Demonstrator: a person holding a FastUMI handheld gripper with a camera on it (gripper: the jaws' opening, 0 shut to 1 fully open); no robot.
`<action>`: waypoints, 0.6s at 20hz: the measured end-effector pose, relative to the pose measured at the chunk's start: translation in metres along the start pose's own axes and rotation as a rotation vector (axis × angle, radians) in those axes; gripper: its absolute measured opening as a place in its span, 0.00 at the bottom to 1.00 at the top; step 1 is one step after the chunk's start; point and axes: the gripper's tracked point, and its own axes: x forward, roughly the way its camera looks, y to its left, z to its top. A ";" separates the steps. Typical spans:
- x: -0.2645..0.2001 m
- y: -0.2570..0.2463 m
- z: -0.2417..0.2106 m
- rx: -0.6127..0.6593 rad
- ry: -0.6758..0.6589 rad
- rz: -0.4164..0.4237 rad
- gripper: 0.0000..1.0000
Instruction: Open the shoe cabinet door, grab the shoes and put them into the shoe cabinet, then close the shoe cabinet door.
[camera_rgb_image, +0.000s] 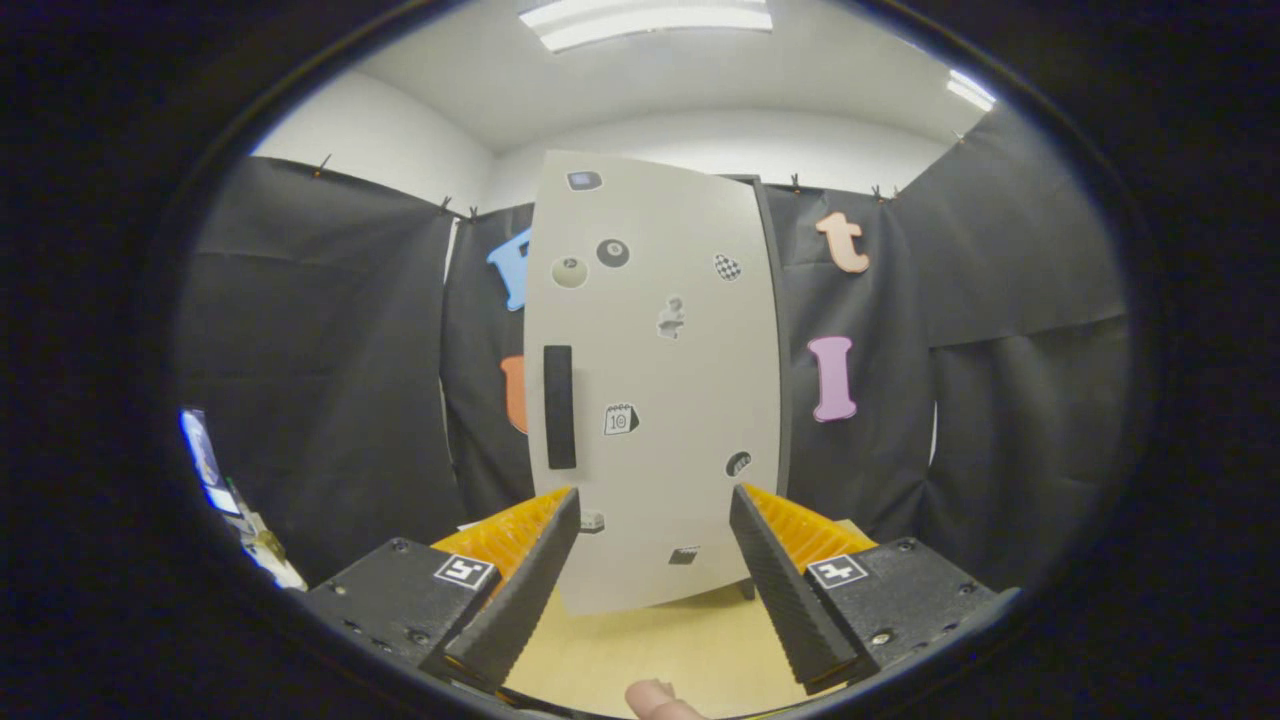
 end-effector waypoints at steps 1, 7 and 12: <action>-0.008 0.001 0.000 -0.019 -0.011 0.001 0.98; -0.061 -0.006 0.016 -0.110 -0.126 -0.040 0.98; -0.075 -0.023 -0.020 -0.071 -0.062 -0.074 0.99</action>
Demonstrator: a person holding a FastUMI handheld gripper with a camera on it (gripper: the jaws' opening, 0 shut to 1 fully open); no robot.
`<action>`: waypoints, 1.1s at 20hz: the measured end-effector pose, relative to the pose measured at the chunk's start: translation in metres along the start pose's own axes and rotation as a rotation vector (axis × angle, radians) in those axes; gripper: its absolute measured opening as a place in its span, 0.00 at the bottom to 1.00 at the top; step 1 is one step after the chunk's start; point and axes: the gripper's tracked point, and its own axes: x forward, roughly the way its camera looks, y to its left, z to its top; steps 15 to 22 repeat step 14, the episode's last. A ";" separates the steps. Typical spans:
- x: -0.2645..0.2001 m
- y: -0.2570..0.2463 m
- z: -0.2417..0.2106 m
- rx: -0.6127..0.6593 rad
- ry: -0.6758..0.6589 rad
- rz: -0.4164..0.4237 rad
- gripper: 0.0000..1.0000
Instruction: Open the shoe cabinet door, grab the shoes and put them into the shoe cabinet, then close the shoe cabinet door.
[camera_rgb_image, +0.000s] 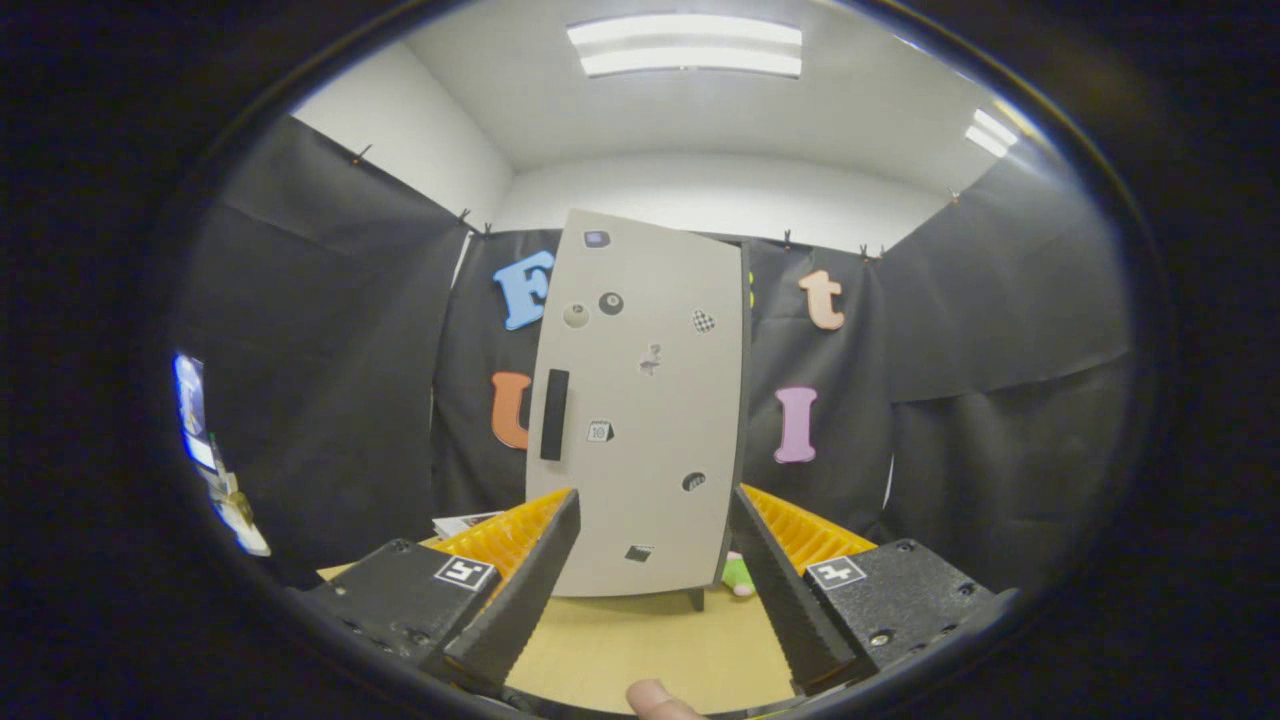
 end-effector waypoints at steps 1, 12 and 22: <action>0.003 -0.001 -0.010 0.018 0.021 0.003 0.98; 0.014 -0.047 -0.019 0.062 0.047 -0.083 0.98; 0.015 -0.051 -0.021 0.048 0.052 -0.085 0.98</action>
